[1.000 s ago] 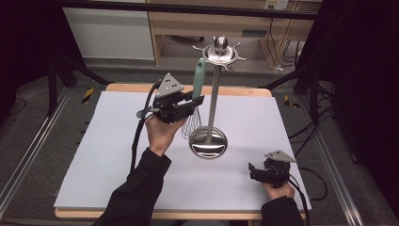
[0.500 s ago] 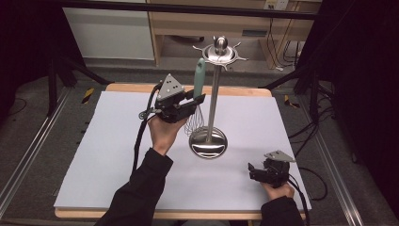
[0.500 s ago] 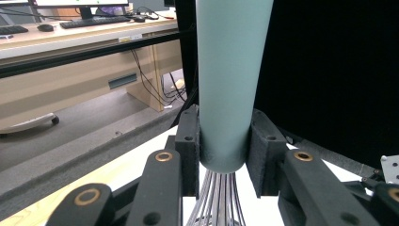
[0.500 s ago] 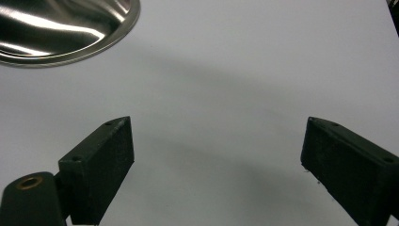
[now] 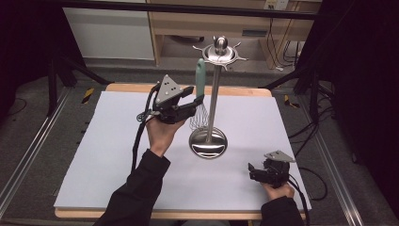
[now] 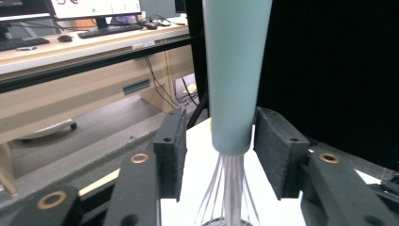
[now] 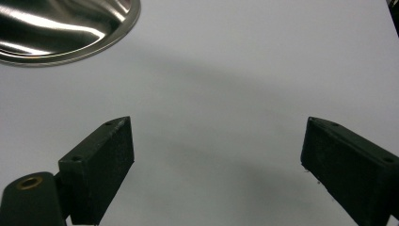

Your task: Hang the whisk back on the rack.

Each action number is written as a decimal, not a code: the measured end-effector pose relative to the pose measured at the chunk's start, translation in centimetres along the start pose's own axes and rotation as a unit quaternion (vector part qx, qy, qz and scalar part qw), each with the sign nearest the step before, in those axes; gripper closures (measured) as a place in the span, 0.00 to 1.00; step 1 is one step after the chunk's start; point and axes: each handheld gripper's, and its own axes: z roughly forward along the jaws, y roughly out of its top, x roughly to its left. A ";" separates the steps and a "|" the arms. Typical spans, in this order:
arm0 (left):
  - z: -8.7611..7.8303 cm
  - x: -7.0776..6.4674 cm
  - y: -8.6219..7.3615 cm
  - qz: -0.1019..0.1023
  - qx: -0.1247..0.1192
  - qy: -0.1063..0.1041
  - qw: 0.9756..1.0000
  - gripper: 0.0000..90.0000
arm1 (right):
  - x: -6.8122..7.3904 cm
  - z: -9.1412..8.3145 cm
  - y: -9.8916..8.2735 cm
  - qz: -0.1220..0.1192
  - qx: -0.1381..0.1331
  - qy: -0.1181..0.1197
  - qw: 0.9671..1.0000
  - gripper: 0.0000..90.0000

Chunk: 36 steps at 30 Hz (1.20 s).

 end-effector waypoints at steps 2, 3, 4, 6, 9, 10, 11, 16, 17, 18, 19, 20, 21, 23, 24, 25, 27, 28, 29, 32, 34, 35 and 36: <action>-0.1 0.1 -0.1 0.002 -0.002 0.000 1.000 0.56 | -0.1 0.0 0.0 -0.003 -0.001 0.000 1.000 0.12; -0.2 0.1 -0.1 0.004 -0.002 -0.001 1.000 0.56 | -0.1 0.0 0.0 -0.003 -0.001 0.000 1.000 0.12; -0.5 0.2 -0.3 0.008 -0.003 0.000 1.000 0.53 | 0.0 0.0 0.0 -0.004 0.000 -0.001 1.000 0.12; -0.8 0.2 -0.6 0.002 0.000 -0.004 1.000 0.52 | -0.1 0.0 0.0 -0.005 -0.001 0.000 1.000 0.12; -1.4 0.0 -1.1 -0.010 0.010 -0.013 1.000 0.49 | -0.1 -0.1 0.0 -0.008 -0.002 0.000 1.000 0.12; -1.4 0.0 -1.1 -0.010 0.010 -0.013 1.000 0.48 | -0.1 0.0 0.0 -0.009 -0.002 -0.001 1.000 0.12; -1.5 0.0 -1.4 -0.010 0.013 -0.015 1.000 0.48 | -0.1 0.0 0.0 -0.009 -0.002 -0.001 1.000 0.12; -2.1 0.2 -3.0 -0.014 0.030 -0.014 0.999 0.44 | -0.1 0.0 -0.1 -0.010 0.000 -0.003 1.000 0.11; -2.2 0.2 -3.3 -0.017 0.031 -0.015 0.999 0.43 | -0.1 0.0 -0.1 -0.010 0.000 -0.003 1.000 0.12; -2.3 0.3 -3.6 -0.018 0.034 -0.017 0.999 0.42 | -0.1 0.0 -0.1 -0.010 0.000 -0.003 1.000 0.12; -2.3 0.3 -3.6 -0.018 0.034 -0.017 0.999 0.42 | -0.1 0.0 -0.1 -0.010 0.000 -0.004 1.000 0.12; -2.6 0.3 -4.2 -0.019 0.043 -0.016 0.999 0.41 | -0.1 0.0 -0.1 -0.009 0.000 -0.003 1.000 0.11; -2.6 0.3 -4.2 -0.019 0.043 -0.016 0.999 0.40 | -0.1 0.0 -0.1 -0.009 0.000 -0.003 1.000 0.11; -2.8 0.5 -4.8 -0.022 0.045 -0.014 0.999 0.40 | -0.1 0.0 -0.1 -0.009 0.001 -0.004 1.000 0.12; -3.1 0.6 -5.4 -0.020 0.050 -0.011 0.998 0.39 | -0.2 0.0 -0.2 -0.009 0.001 -0.005 1.000 0.11; -3.1 0.6 -5.4 -0.020 0.050 -0.011 0.998 0.38 | -0.2 0.0 -0.2 -0.009 0.001 -0.005 1.000 0.11; -3.4 0.7 -6.0 -0.016 0.055 -0.007 0.998 0.38 | -0.2 0.0 -0.2 -0.006 0.002 -0.005 1.000 0.11; -3.6 0.7 -6.3 -0.011 0.059 -0.005 0.998 0.38 | -0.2 0.0 -0.2 -0.007 0.003 -0.007 1.000 0.11; -3.9 0.8 -7.0 -0.011 0.061 -0.004 0.998 0.38 | -0.2 0.0 -0.2 -0.008 0.003 -0.008 1.000 0.11; -4.2 1.0 -7.9 -0.007 0.070 0.001 0.998 0.37 | -0.3 0.0 -0.3 -0.006 0.005 -0.009 1.000 0.11; -4.3 1.0 -8.3 -0.007 0.073 0.001 0.997 0.37 | -0.3 0.0 -0.3 -0.005 0.005 -0.009 1.000 0.11; -4.5 1.0 -8.7 -0.005 0.076 0.002 0.997 0.37 | -0.3 0.0 -0.3 -0.005 0.005 -0.010 1.000 0.11; -4.6 1.1 -9.1 -0.004 0.079 0.004 0.997 0.36 | -0.3 0.0 -0.3 -0.004 0.004 -0.010 1.000 0.11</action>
